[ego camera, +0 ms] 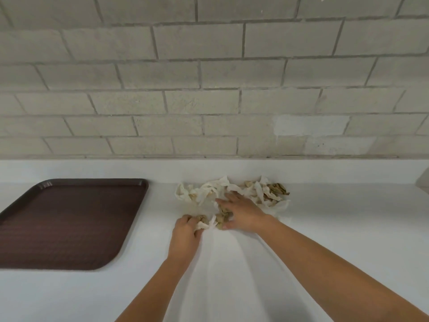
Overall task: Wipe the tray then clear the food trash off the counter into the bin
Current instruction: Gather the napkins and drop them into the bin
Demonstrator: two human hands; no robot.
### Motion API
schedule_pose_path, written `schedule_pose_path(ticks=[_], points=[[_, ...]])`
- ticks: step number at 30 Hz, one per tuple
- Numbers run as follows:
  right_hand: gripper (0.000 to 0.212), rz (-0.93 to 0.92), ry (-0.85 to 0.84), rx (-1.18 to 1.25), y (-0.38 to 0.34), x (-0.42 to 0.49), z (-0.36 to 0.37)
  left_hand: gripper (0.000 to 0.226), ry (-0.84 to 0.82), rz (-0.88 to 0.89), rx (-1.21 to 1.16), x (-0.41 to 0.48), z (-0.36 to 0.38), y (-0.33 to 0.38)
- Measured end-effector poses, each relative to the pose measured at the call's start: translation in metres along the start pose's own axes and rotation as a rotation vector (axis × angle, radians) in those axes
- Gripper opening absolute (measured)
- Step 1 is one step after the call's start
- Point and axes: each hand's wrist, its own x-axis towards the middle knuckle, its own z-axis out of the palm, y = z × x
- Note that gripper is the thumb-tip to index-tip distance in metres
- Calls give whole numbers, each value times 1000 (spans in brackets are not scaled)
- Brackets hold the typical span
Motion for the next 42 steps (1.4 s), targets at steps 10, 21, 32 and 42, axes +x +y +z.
schedule_pose_path(ticks=[10,21,32,42], points=[[33,-38,220,13,2,2,17,50,71,46,1,0,3,-13],[19,51,509,406,-4,26,-18,19,161,-22,142,23,10,-20],[64,53,135,-8,-55,118,13,28,247,-49,-17,26,15,-23],[29,-14,362,458,-41,106,10,24,266,-3,139,24,14,-16]])
